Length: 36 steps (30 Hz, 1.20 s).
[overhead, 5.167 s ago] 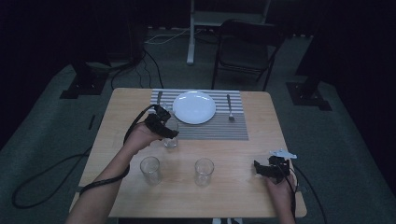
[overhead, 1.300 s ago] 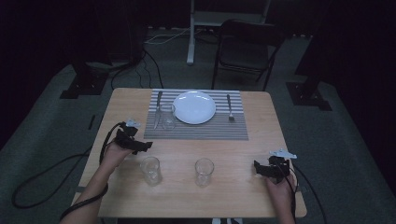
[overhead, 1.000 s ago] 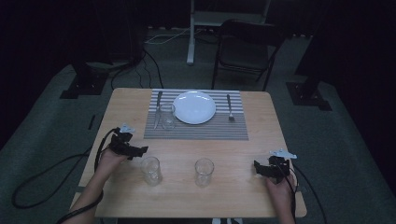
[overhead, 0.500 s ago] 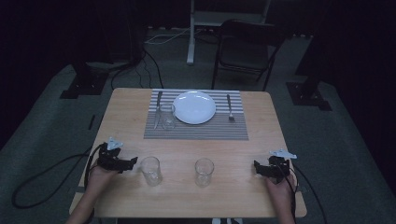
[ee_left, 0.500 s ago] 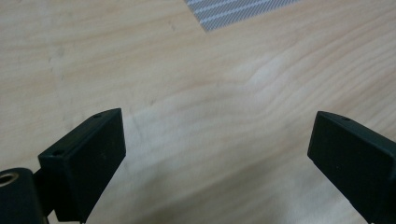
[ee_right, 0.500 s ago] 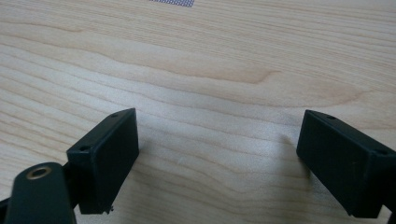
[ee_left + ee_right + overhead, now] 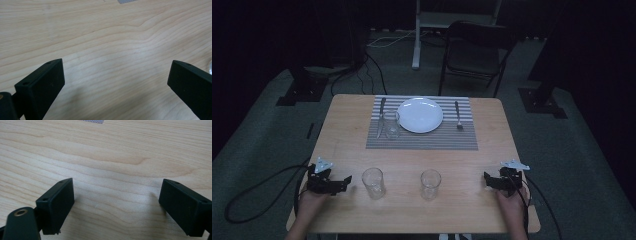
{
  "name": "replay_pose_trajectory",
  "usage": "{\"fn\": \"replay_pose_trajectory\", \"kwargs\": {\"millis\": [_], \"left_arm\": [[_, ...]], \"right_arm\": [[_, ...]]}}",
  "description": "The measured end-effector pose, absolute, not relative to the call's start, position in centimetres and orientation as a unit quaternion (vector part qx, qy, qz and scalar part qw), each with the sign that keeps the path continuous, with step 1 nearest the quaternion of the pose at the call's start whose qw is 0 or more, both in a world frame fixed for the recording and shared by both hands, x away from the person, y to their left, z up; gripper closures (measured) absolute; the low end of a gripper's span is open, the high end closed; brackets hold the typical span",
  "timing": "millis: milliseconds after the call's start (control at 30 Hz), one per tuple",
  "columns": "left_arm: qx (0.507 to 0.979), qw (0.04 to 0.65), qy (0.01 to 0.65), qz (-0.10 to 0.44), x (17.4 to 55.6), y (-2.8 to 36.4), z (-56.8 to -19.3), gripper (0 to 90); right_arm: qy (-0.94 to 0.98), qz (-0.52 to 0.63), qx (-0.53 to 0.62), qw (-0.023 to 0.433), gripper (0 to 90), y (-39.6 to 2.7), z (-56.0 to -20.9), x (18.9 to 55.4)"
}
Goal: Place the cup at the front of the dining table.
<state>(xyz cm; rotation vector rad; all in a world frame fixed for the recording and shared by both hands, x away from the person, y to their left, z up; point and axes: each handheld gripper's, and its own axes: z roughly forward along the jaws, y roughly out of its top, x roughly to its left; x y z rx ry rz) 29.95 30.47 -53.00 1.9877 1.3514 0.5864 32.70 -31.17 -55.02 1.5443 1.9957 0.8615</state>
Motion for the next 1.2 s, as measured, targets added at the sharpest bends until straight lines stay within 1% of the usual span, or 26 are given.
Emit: {"fn": "replay_pose_trajectory", "kwargs": {"millis": [67,200,300,567,667,767,1033,1100,1200], "left_arm": [[0.751,0.333,0.522,0.229,29.4,30.7,-53.1,1.5],[0.735,0.332,0.531,0.258,28.5,31.2,-53.3,1.5],[0.728,0.333,0.540,0.261,28.2,31.6,-53.4,1.6],[0.726,0.323,0.548,0.263,27.5,32.1,-53.9,1.6],[0.709,0.327,0.560,0.277,27.1,32.5,-53.7,1.6],[0.705,0.324,0.565,0.282,26.7,32.7,-53.6,1.6],[0.707,0.316,0.569,0.276,25.9,32.9,-53.9,1.6],[0.709,0.328,0.565,0.265,25.6,33.1,-54.1,1.6],[0.707,0.327,0.569,0.263,25.5,33.3,-54.1,1.6]], "right_arm": [[0.728,0.314,0.563,0.236,12.7,-31.2,-55.0,32.7],[0.728,0.314,0.563,0.236,12.6,-31.2,-55.0,32.7],[0.728,0.314,0.563,0.236,12.7,-31.2,-55.0,32.7],[0.728,0.314,0.563,0.236,12.6,-31.2,-55.0,32.7],[0.728,0.314,0.563,0.236,12.6,-31.2,-55.0,32.7],[0.728,0.314,0.563,0.236,12.6,-31.2,-55.0,32.7],[0.728,0.314,0.563,0.236,12.7,-31.2,-55.0,32.7],[0.728,0.314,0.563,0.236,12.7,-31.2,-55.0,32.7],[0.727,0.314,0.563,0.235,12.6,-31.2,-55.0,32.7]]}}
